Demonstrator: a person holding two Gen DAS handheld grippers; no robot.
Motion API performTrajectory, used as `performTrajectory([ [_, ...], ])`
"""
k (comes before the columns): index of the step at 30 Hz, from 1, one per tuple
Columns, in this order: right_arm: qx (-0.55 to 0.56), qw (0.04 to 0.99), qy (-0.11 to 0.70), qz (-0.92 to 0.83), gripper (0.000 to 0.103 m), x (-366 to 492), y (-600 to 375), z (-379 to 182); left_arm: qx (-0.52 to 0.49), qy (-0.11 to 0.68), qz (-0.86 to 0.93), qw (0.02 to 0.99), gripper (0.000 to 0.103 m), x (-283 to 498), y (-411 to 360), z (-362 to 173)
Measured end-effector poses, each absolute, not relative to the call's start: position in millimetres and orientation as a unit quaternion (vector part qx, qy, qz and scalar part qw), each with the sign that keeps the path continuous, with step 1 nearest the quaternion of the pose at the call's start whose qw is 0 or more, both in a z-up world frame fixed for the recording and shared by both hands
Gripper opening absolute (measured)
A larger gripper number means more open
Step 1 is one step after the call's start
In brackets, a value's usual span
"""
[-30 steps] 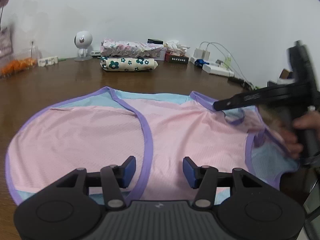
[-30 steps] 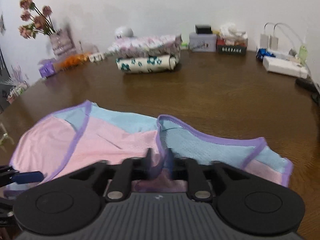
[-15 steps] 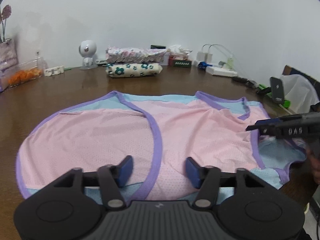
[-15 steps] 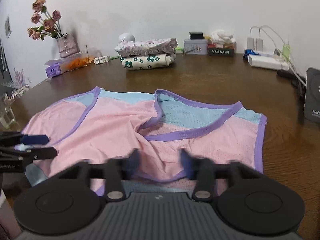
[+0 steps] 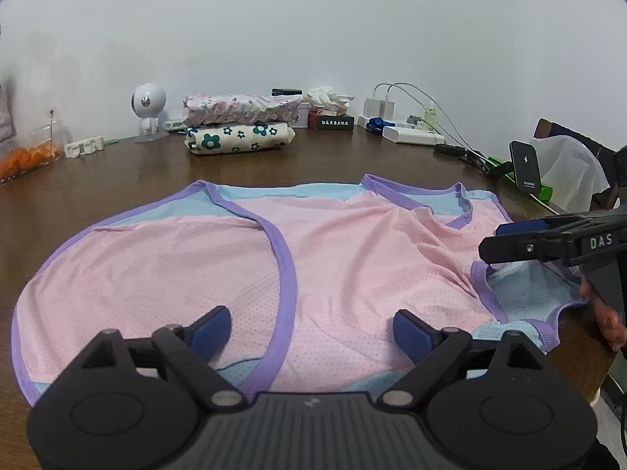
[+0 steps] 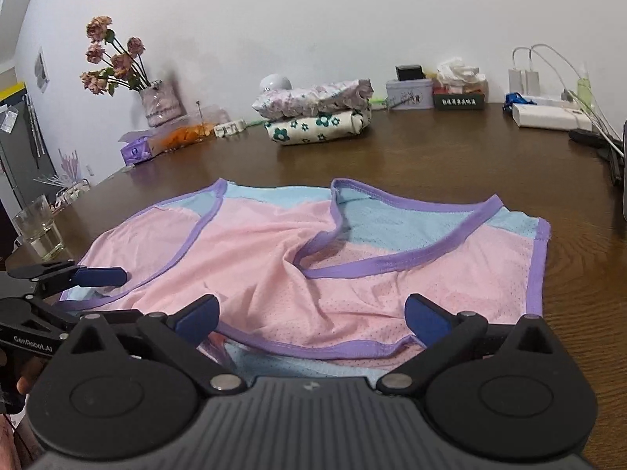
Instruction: Fold clothes
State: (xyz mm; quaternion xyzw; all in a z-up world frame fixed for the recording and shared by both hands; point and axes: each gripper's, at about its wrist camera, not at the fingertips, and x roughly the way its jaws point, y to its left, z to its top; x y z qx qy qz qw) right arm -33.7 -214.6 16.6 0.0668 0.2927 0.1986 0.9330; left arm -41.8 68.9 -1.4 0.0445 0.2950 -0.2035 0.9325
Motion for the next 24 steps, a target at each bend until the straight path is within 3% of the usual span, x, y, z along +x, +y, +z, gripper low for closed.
performTrajectory([
  [24, 0.085, 0.929, 0.301, 0.200, 0.103, -31.0, -218.6, 14.0, 0.064, 0.299, -0.193, 0.932, 0.095, -40.8, 62.1, -2.6],
])
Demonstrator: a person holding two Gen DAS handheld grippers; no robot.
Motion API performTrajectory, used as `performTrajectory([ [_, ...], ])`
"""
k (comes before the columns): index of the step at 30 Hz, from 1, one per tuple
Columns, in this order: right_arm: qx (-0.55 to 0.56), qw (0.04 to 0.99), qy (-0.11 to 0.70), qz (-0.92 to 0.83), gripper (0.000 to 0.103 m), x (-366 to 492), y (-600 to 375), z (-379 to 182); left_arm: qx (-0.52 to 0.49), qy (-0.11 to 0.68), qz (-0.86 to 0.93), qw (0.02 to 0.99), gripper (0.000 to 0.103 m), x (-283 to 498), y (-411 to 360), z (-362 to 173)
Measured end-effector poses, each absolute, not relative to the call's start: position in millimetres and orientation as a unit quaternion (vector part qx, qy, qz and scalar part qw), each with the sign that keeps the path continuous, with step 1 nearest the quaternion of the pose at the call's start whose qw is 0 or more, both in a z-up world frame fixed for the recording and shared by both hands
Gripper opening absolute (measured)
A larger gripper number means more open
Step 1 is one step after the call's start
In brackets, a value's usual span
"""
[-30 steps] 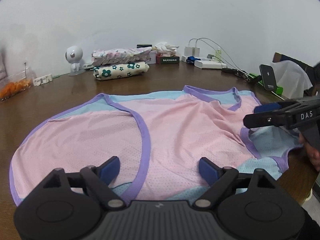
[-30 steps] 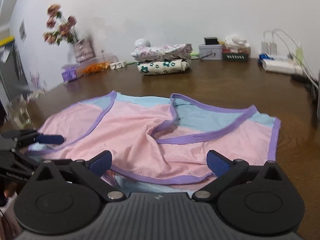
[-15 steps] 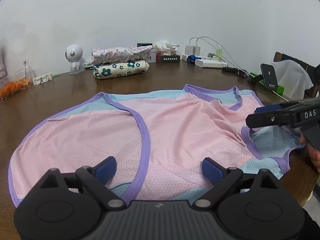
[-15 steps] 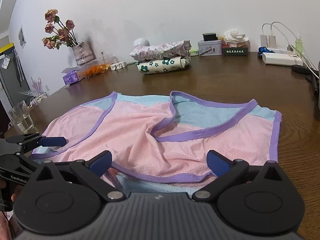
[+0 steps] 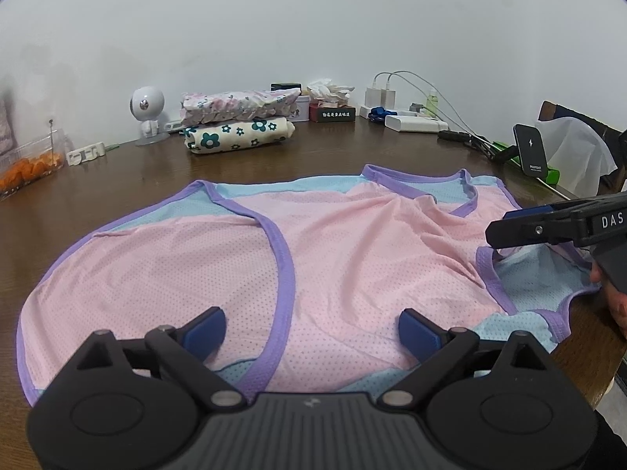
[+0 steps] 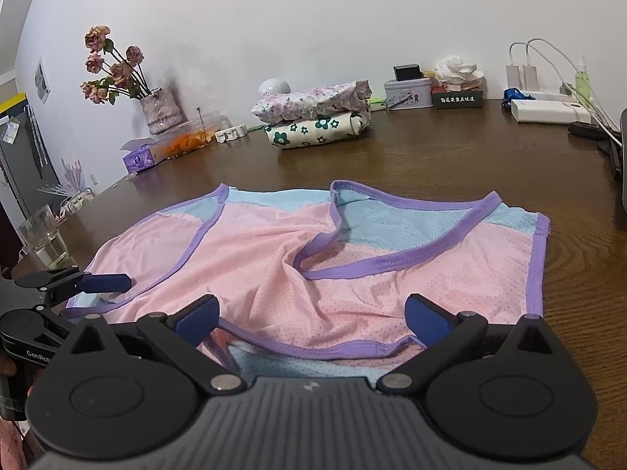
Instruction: Fold clothes
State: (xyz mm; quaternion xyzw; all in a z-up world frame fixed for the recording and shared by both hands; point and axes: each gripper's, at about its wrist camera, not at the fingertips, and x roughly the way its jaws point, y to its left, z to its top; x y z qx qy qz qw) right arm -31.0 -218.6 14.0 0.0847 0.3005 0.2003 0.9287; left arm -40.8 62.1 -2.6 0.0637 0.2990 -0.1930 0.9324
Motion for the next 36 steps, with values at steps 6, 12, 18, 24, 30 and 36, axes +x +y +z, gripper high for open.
performTrajectory([
  [6, 0.085, 0.928, 0.301, 0.203, 0.103, -31.4, -218.9, 13.5, 0.065, 0.299, -0.193, 0.932, 0.096, -40.6, 62.5, -2.5],
  [12, 0.084, 0.928, 0.301, 0.204, 0.103, -32.1, -218.3, 13.1, 0.064, 0.300, -0.190, 0.933, 0.096, -40.7, 62.1, -2.2],
  [18, 0.085, 0.928, 0.299, 0.202, 0.103, -32.2, -218.9, 13.3, 0.064, 0.299, -0.190, 0.933, 0.096, -41.2, 62.6, -2.9],
  [24, 0.086, 0.927, 0.304, 0.202, 0.103, -31.4, -219.2, 12.8, 0.064, 0.299, -0.191, 0.933, 0.096, -40.4, 62.6, -2.5],
  [30, 0.088, 0.926, 0.306, 0.202, 0.103, -31.0, -219.1, 12.5, 0.063, 0.299, -0.191, 0.933, 0.096, -40.4, 62.5, -2.3],
  [36, 0.091, 0.926, 0.305, 0.202, 0.103, -31.2, -220.2, 12.4, 0.063, 0.299, -0.191, 0.933, 0.096, -40.5, 62.2, -2.1],
])
